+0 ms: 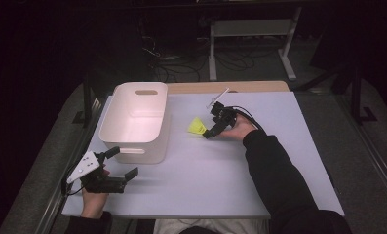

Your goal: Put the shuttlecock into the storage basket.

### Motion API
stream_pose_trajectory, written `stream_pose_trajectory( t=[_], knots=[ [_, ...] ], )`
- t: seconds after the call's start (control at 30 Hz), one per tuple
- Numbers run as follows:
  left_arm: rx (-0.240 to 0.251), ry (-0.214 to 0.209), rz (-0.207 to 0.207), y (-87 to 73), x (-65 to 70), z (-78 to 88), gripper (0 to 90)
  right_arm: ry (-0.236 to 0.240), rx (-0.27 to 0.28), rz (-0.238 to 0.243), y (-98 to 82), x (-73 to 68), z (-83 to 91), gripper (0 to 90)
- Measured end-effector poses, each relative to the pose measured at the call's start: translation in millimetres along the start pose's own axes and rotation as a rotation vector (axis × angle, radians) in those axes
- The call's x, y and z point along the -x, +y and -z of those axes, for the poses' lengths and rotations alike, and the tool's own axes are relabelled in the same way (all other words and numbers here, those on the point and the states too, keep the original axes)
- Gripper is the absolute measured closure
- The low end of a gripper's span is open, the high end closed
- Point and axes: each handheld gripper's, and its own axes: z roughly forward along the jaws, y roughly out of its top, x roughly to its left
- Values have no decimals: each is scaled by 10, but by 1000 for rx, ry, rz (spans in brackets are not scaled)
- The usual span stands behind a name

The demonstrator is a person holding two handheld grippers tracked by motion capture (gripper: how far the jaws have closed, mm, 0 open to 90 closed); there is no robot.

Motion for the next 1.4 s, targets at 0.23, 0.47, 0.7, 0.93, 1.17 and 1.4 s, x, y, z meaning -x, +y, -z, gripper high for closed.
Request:
stream_pose_trajectory(
  t=[0.23, 0.47, 0.7, 0.93, 1.17, 1.4],
  knots=[
    [1, 1, 0, 0, 0, 1, 0, 24, -7, 23, 21, -42, -32, 193],
    [0, 0, 0, 0, 0, 0, 0, 40, -20, 34, 17, -37, -56, 350],
    [0, -1, 0, 0, 1, 0, 0, 39, -36, 25, 7, -32, -89, 450],
    [0, -1, 0, -1, 1, -1, 0, 49, -43, 18, 5, -27, -122, 588],
    [1, -1, 0, -1, 1, -2, 0, 45, -48, -12, 8, -21, -114, 627],
    [0, -1, 0, -1, 1, -3, 0, 45, -39, -14, 15, -18, -53, 631]
  ],
)
